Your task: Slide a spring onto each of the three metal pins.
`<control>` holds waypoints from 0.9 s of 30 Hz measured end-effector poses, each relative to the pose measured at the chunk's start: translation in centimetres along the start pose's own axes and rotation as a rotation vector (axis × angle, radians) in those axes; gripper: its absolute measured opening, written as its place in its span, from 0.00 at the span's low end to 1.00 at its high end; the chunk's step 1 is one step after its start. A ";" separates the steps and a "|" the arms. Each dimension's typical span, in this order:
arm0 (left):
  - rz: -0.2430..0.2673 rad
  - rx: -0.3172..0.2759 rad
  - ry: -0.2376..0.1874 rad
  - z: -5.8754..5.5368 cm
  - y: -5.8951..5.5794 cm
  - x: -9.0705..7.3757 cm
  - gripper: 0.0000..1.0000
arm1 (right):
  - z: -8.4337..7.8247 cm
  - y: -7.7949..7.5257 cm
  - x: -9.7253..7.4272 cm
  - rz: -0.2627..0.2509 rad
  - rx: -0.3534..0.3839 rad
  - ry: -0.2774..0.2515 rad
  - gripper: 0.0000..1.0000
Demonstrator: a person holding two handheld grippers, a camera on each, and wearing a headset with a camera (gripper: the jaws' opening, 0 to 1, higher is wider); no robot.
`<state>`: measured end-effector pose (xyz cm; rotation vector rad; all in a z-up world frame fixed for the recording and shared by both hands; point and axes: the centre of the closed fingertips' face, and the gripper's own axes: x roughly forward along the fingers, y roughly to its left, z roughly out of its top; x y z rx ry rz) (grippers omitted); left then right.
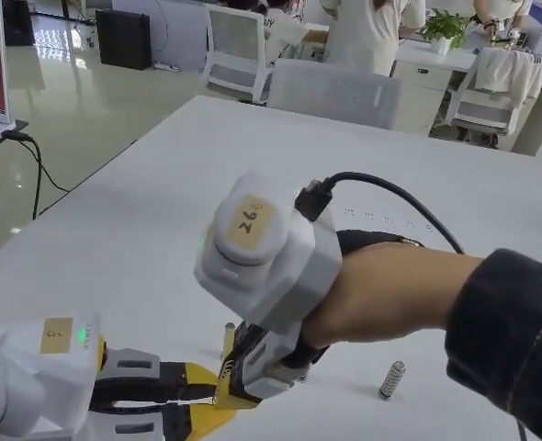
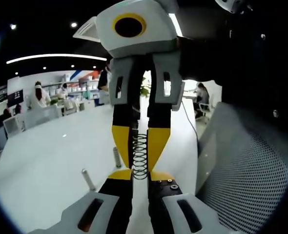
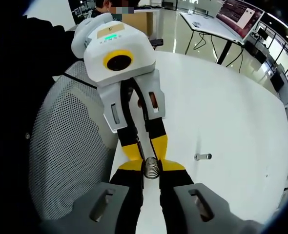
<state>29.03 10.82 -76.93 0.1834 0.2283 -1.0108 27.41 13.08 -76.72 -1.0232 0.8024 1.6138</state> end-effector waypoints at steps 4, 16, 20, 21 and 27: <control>0.008 -0.005 -0.004 0.0 0.1 -0.1 0.07 | 0.1 -0.1 0.2 0.001 -0.001 0.000 0.09; 0.050 -0.037 0.015 -1.4 0.9 -0.5 0.25 | -0.4 -0.9 -0.3 -0.023 0.007 0.005 0.09; 0.068 -0.047 0.020 -1.7 1.3 -0.7 0.29 | -0.5 -1.1 -0.3 -0.025 0.010 0.003 0.09; 0.073 -0.050 0.021 -1.8 1.4 -0.8 0.30 | -0.4 -1.1 -0.4 -0.025 0.011 0.002 0.09; 0.094 -0.059 0.029 -2.3 1.8 -1.0 0.38 | -0.5 -1.5 -0.6 -0.032 0.016 0.000 0.09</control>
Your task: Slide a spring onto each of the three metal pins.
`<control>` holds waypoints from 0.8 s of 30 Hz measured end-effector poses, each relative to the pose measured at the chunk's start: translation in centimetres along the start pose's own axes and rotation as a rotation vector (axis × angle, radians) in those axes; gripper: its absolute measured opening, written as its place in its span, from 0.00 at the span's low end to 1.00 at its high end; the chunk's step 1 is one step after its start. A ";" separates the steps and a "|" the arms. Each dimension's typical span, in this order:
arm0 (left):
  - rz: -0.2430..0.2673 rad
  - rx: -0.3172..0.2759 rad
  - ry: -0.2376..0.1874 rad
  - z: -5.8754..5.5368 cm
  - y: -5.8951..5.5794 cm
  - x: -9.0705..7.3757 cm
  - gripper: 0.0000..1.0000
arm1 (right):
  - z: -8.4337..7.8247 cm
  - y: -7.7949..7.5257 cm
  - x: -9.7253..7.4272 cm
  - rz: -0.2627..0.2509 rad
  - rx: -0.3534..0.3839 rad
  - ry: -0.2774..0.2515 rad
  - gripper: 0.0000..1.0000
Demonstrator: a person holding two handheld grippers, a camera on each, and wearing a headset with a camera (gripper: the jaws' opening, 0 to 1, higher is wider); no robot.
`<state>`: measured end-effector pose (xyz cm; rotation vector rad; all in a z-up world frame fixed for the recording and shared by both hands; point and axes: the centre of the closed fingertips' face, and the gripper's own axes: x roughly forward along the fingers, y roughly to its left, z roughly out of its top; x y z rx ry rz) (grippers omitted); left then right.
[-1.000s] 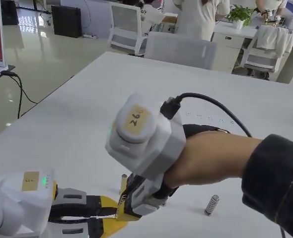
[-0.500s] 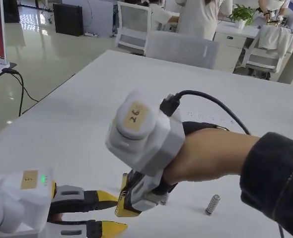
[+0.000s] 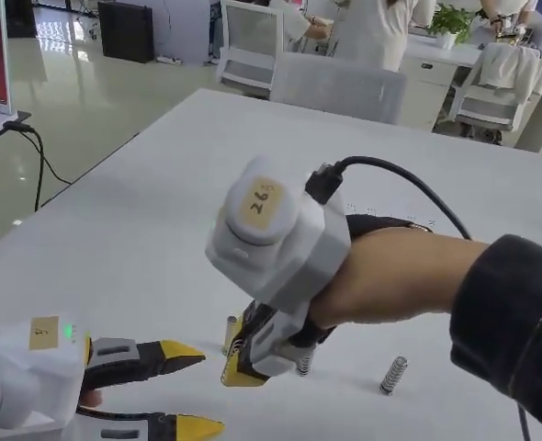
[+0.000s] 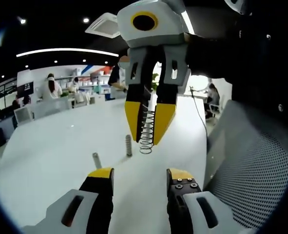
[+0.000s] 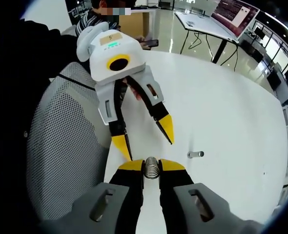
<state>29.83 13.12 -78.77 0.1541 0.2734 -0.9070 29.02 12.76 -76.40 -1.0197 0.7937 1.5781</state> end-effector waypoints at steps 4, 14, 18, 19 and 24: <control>0.010 -0.006 0.004 -0.2 0.2 0.0 0.43 | -0.1 -0.3 -0.2 -0.006 0.005 0.000 0.09; 0.030 -0.021 0.012 -0.8 0.7 -0.1 0.51 | -0.4 -1.4 -0.7 -0.024 0.021 0.002 0.09; 0.034 -0.023 0.013 -0.9 0.8 -0.2 0.53 | -0.5 -2.2 -1.0 -0.039 0.021 0.009 0.09; 0.036 -0.024 0.014 -0.9 0.9 -0.2 0.55 | -0.6 -2.4 -1.0 -0.042 0.022 0.012 0.09; 0.046 -0.031 0.016 -1.1 1.0 -0.3 0.58 | -0.7 -3.6 -1.3 -0.063 0.028 0.016 0.09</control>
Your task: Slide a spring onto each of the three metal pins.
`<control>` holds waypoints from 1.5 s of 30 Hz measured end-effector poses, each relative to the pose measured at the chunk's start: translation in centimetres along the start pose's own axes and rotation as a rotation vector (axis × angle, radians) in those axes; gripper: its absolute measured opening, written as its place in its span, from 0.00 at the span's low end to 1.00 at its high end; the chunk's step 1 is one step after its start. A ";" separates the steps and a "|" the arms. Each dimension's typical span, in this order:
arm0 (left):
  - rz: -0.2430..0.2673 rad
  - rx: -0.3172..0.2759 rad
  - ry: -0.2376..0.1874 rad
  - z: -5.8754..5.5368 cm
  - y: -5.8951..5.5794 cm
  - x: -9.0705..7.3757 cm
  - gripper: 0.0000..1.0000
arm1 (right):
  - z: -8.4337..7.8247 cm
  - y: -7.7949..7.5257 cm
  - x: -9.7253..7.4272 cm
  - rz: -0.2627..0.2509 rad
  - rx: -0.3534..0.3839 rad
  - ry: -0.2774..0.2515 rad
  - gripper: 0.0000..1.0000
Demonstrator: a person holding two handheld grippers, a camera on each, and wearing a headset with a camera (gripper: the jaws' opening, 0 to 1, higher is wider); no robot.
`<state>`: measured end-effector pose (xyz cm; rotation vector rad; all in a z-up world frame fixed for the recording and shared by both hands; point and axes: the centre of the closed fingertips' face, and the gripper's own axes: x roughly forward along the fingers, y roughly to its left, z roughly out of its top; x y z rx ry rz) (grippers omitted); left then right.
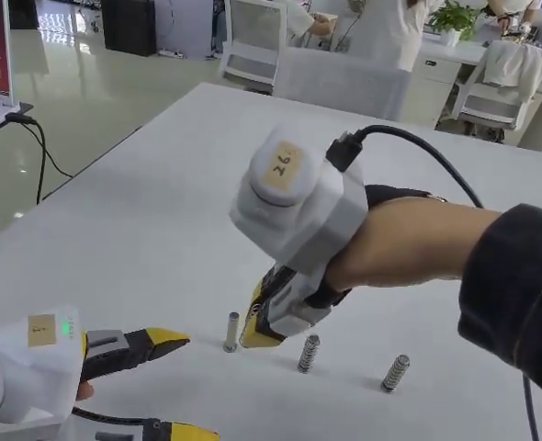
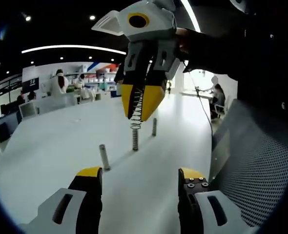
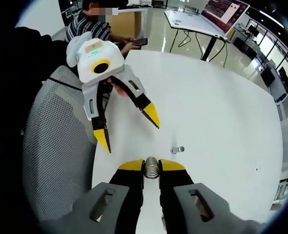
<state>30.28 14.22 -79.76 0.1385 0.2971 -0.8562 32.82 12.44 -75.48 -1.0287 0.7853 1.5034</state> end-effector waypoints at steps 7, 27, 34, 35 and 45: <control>0.003 -0.004 0.003 -0.1 -0.1 0.0 0.61 | 0.3 -1.5 0.0 -0.018 -0.003 0.008 0.09; 0.016 -0.010 0.002 0.0 0.1 -0.2 0.66 | 0.2 -5.1 3.2 -0.060 -0.042 0.063 0.09; 0.022 -0.014 0.001 -0.1 0.1 -0.4 0.66 | 0.3 -5.2 4.2 -0.045 -0.035 0.067 0.09; 0.022 -0.016 0.000 -0.2 0.1 -0.4 0.66 | 0.2 -5.3 4.3 -0.045 -0.035 0.070 0.09; 0.023 -0.020 0.000 -0.3 0.1 -0.4 0.64 | -0.1 -5.2 4.8 -0.038 -0.034 0.085 0.09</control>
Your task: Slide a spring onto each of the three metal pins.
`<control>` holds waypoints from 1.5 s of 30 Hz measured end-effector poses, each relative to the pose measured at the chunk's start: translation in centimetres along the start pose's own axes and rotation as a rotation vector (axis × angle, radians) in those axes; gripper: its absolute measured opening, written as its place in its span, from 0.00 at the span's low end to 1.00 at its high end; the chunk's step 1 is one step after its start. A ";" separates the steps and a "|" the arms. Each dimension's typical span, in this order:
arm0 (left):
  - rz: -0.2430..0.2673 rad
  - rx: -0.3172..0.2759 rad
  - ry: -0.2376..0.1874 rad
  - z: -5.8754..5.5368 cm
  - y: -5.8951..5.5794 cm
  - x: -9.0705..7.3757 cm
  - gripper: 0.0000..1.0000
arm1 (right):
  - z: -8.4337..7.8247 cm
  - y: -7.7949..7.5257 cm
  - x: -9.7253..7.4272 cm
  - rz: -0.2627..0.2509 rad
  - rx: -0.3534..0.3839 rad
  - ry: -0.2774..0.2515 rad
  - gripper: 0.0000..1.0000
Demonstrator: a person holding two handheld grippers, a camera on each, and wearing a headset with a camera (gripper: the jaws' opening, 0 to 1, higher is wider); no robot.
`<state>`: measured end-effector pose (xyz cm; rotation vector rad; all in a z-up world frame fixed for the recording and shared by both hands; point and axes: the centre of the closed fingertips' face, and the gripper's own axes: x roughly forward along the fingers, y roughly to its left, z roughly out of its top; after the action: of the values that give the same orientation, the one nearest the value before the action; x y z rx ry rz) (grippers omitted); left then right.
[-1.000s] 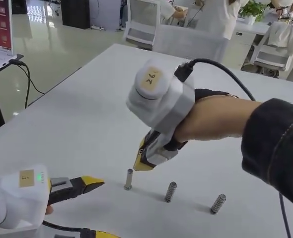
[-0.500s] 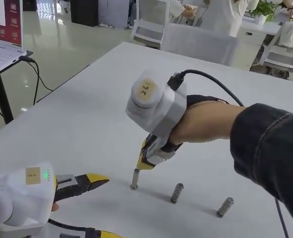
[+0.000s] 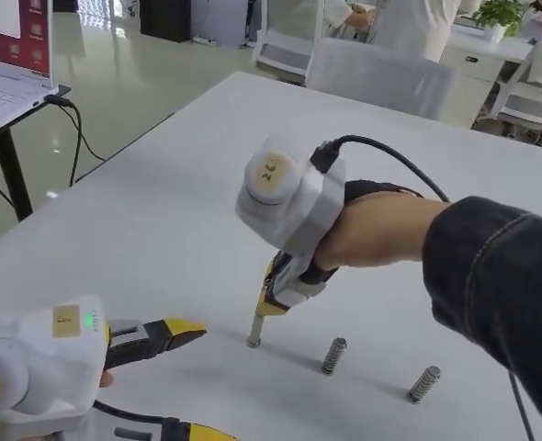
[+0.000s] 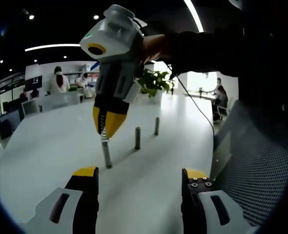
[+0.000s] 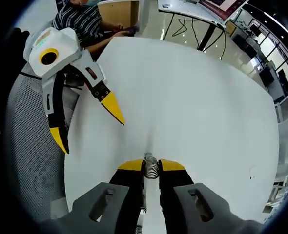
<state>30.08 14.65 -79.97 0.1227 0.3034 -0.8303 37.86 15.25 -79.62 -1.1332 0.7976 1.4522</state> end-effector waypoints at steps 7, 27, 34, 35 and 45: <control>0.001 -0.001 -0.001 -0.1 0.0 0.0 0.64 | 0.0 -0.1 0.4 0.003 0.009 0.002 0.09; 0.014 -0.012 -0.003 -0.1 0.3 0.0 0.62 | -1.1 0.4 3.8 0.032 0.004 0.060 0.09; 0.015 -0.015 0.000 -0.2 0.2 0.0 0.62 | -1.4 1.0 4.4 0.049 0.005 0.069 0.09; 0.014 -0.015 0.000 -0.2 0.2 0.1 0.62 | -1.4 1.1 4.4 0.049 0.003 0.069 0.09; 0.013 -0.021 0.000 -0.4 0.1 0.0 0.62 | -1.8 1.3 5.4 0.053 0.016 0.075 0.09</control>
<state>30.12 14.80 -80.31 0.1050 0.3114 -0.8142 37.15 15.15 -85.42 -1.1674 0.8963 1.4519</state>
